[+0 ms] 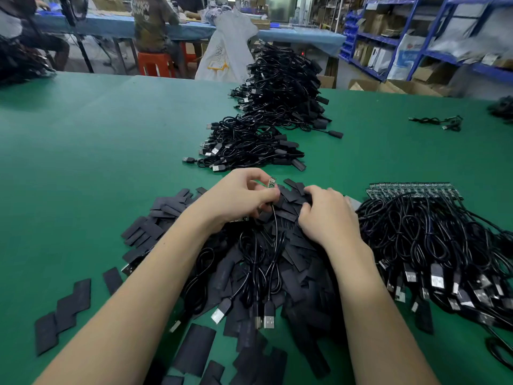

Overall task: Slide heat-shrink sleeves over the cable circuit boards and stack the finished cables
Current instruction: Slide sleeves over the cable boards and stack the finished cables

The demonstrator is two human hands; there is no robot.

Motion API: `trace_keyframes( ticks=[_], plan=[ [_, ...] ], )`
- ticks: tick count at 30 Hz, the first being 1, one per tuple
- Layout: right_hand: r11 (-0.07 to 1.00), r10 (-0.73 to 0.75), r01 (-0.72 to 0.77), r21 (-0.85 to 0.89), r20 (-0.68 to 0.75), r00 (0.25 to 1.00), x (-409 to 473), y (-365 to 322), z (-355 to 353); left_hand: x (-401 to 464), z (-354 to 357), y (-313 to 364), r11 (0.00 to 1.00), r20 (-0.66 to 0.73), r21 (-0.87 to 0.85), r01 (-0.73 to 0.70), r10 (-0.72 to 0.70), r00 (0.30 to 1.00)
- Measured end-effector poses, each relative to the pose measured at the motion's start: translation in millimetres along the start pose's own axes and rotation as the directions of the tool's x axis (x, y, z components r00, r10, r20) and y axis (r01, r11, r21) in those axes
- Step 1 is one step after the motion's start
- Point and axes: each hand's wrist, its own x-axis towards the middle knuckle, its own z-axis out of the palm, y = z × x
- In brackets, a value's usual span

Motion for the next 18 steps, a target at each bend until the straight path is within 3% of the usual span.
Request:
trace_keyframes(
  ticks=[4,8,18],
  plan=[
    [0.963,0.104,-0.069,0.259,-0.124,0.987,1,6,0,1,-1,0,0.991,0.024,-0.130,0.012,-0.009,1.000],
    [0.934,0.138,-0.067,0.352,-0.182,0.974,0,7,0,0,-5,2,0.956,0.098,-0.281,0.080,-0.055,0.994],
    [0.984,0.060,-0.040,0.174,-0.111,0.992,-1,5,-3,-2,-9,1,0.938,0.118,-0.329,0.105,-0.070,0.991]
  ],
)
